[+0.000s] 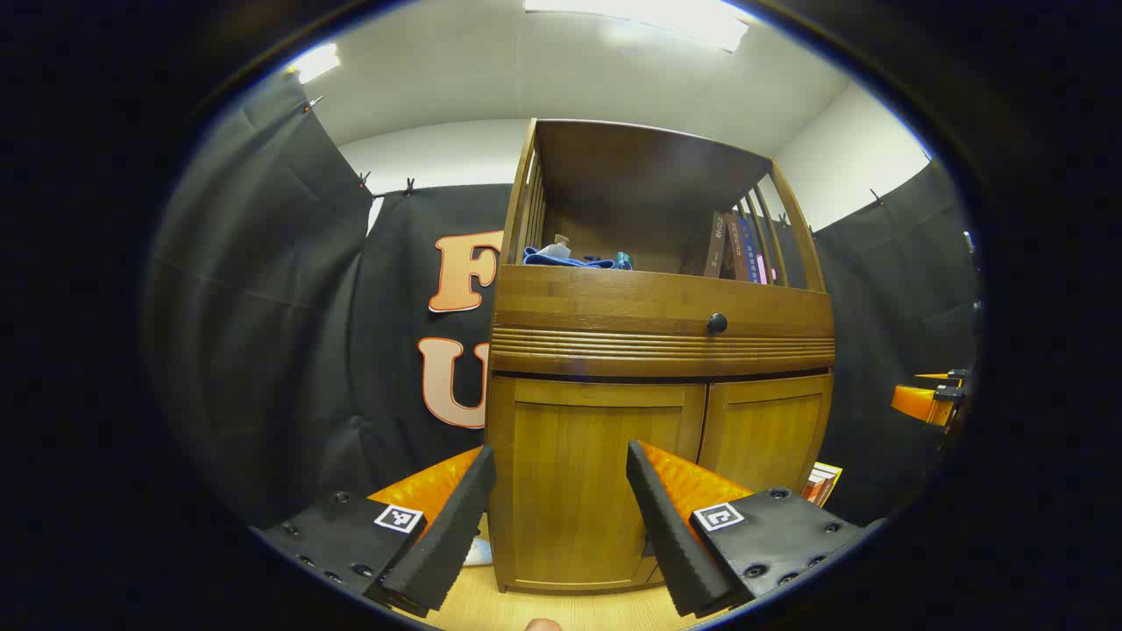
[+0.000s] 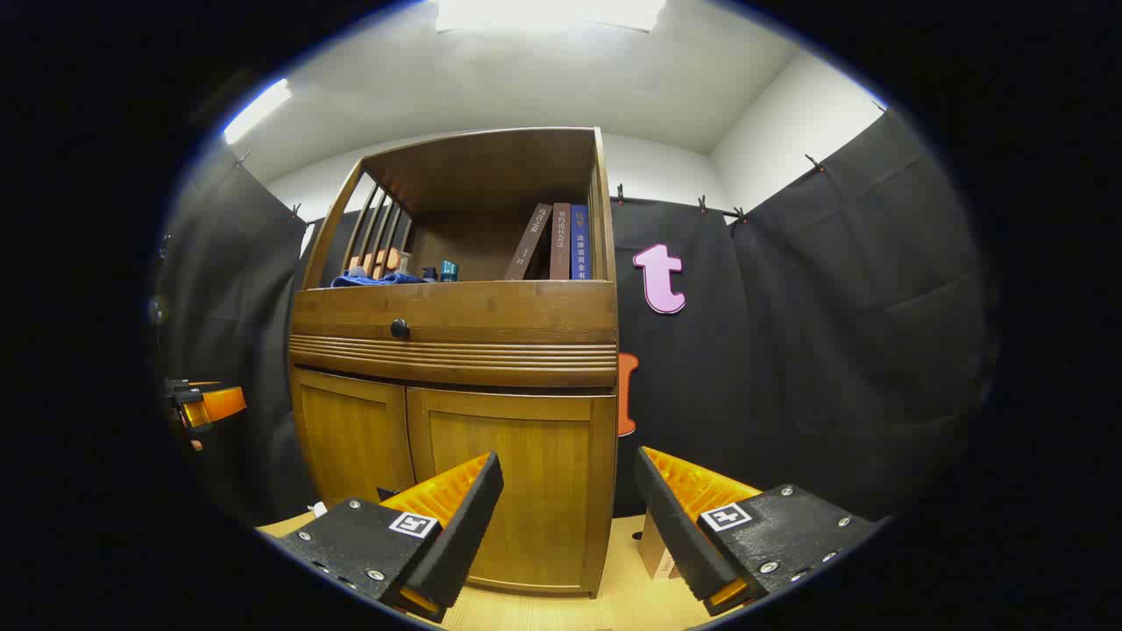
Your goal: Open the right door of the double-door shoe cabinet with the right hand, and open the left door with the left hand.
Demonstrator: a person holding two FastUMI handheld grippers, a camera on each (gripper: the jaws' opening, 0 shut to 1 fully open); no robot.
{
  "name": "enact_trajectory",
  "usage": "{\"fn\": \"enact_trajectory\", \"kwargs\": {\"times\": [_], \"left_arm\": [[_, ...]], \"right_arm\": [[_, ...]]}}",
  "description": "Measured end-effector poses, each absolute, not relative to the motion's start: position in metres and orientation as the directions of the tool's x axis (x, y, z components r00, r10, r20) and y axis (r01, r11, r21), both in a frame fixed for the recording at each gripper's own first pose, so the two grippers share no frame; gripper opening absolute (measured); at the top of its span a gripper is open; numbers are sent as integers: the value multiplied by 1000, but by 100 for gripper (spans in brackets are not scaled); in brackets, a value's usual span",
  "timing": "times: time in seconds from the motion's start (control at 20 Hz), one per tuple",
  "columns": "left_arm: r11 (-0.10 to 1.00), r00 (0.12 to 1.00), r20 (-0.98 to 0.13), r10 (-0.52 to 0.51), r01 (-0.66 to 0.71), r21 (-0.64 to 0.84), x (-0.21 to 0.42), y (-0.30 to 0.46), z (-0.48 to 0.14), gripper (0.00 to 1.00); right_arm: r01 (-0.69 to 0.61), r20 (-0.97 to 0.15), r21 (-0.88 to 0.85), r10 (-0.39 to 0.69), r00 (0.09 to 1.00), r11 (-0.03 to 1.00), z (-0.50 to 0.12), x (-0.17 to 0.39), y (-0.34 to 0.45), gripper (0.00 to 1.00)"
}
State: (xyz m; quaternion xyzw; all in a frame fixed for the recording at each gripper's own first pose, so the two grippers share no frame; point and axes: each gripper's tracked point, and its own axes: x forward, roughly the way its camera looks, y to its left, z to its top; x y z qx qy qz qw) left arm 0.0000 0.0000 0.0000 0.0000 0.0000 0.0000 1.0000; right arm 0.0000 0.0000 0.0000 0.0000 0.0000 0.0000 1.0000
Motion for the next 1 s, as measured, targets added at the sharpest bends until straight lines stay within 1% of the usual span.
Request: {"fn": "enact_trajectory", "kwargs": {"times": [0.2,0.25,0.3,0.75,0.8,0.85,1.0], "left_arm": [[1000,1000,-4,-8,8,6,-2,-2,-2,94],[1000,1000,-6,-12,12,5,-3,-2,-2,96],[1000,1000,-7,-14,14,4,-3,-2,-2,94],[1000,1000,-20,-7,8,16,-7,0,-10,94],[1000,1000,-22,-6,7,21,-8,0,-12,99],[1000,1000,-24,-6,6,24,-9,0,-14,97],[1000,1000,-29,-12,12,19,-11,-1,-19,96]], "right_arm": [[-2,1,-1,2,1000,1000,-1,-3,-1,100],[-2,1,0,2,1000,1000,-2,-4,-1,93],[-3,0,2,3,1000,1000,-3,-5,-1,93],[0,-1,-2,0,1000,1000,-12,-11,-2,93],[0,-4,-4,0,1000,1000,-14,-11,-2,93],[-3,-7,-3,3,1000,1000,-18,-12,-1,93],[-3,-14,-4,3,1000,1000,-30,-14,1,93]]}}
